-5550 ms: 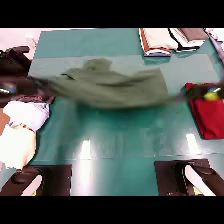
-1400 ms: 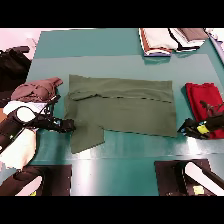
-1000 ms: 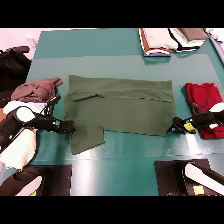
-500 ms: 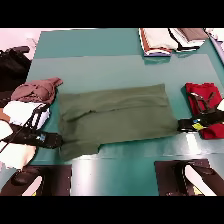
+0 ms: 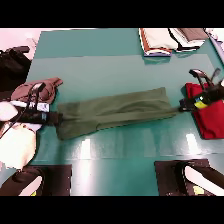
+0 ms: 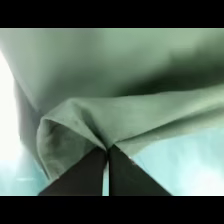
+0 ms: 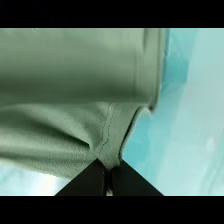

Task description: Fold the shirts.

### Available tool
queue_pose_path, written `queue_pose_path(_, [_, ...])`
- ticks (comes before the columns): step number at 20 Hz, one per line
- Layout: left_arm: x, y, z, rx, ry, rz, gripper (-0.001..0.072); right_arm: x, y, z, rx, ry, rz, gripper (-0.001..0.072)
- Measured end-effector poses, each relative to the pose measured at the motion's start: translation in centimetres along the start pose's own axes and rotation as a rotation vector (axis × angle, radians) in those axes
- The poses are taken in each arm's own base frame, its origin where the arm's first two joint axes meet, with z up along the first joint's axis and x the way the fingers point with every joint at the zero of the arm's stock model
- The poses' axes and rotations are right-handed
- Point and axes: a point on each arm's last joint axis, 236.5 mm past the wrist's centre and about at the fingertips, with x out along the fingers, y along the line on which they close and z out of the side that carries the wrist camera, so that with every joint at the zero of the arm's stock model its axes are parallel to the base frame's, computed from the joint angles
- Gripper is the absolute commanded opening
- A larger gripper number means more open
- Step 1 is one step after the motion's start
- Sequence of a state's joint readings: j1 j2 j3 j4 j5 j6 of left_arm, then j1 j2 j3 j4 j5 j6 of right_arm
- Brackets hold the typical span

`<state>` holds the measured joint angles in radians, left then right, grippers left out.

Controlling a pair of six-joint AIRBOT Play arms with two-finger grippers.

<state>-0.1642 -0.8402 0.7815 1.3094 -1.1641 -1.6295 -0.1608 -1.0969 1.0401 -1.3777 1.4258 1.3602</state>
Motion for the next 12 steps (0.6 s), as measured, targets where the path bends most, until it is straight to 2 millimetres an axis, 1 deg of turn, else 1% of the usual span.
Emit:
queue_pose_path(4, [2.4,1.0,4.9,0.003,-0.041,0.045,0.0033,1.8,1.5,5.5,0.014,-0.009,0.089,0.002])
queue_pose_path(5, [2.8,1.1,5.8,0.003,-0.052,0.05,0.0195,2.1,1.8,6.8,0.023,-0.02,0.112,0.0098])
queue_pose_path(6, [2.9,1.2,6.6,0.006,-0.066,0.054,0.0533,2.3,1.9,8.1,0.036,-0.03,0.139,0.0315])
queue_pose_path(7, [2.9,1.3,7.6,0.011,-0.09,0.06,0.0692,2.4,1.9,9.3,0.046,-0.043,0.16,0.0356])
queue_pose_path(8, [2.8,1.2,8.2,0.01,-0.101,0.059,0.0663,2.5,1.9,10.4,0.057,-0.057,0.186,0.0374])
queue_pose_path(10, [2.3,0.8,9.6,0.015,-0.132,0.055,0.0661,2.3,2.0,12.1,0.067,-0.083,0.244,0.0515])
queue_pose_path(11, [2.0,0.6,9.9,0.017,-0.139,0.051,0.066,2.3,1.6,12.4,0.07,-0.088,0.262,0.0561])
queue_pose_path(12, [1.8,0.4,10.2,0.014,-0.144,0.044,0.0629,2.5,1.2,12.4,0.074,-0.086,0.279,0.0579])
